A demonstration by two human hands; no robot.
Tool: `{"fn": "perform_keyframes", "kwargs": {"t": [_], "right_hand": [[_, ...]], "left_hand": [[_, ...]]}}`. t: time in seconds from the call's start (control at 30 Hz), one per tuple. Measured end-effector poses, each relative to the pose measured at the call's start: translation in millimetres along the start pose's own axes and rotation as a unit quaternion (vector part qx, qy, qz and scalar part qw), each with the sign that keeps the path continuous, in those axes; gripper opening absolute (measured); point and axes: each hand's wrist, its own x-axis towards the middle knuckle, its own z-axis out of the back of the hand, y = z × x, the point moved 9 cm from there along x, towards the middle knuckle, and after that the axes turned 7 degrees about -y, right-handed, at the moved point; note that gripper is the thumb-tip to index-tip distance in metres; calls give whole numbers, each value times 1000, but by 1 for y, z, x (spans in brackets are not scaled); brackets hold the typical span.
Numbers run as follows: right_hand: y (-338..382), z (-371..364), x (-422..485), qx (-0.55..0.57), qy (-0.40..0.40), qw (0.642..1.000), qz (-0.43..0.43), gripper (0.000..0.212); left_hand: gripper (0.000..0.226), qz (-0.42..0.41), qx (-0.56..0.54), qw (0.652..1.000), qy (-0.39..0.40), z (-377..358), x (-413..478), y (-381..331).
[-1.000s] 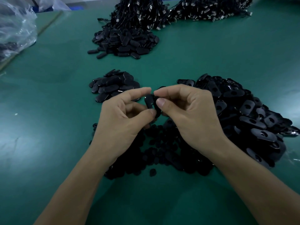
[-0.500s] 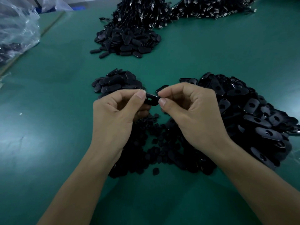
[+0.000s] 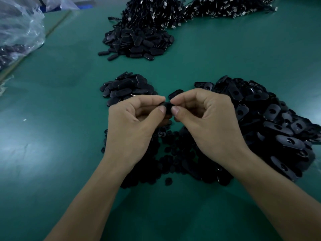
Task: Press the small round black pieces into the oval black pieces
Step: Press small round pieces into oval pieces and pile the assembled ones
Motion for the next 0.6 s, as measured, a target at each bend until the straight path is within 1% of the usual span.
{"fn": "perform_keyframes", "kwargs": {"t": [0.23, 0.33, 0.4, 0.5, 0.6], "right_hand": [[-2, 1, -1, -48, 1, 999, -8, 23], [-3, 4, -3, -71, -17, 997, -13, 30], [-6, 5, -4, -76, -27, 996, -26, 34], [-8, 5, -5, -74, -30, 996, -38, 33], [-2, 1, -7, -79, -22, 997, -11, 33]], "left_hand": [[19, -39, 52, 998, 8, -2, -3, -5], [26, -58, 88, 994, 14, -4, -5, -7], [28, -68, 109, 992, 19, -6, -6, -8], [32, -83, 135, 987, 13, -5, -7, -11], [31, -119, 176, 977, -4, -4, -9, -19]]}}
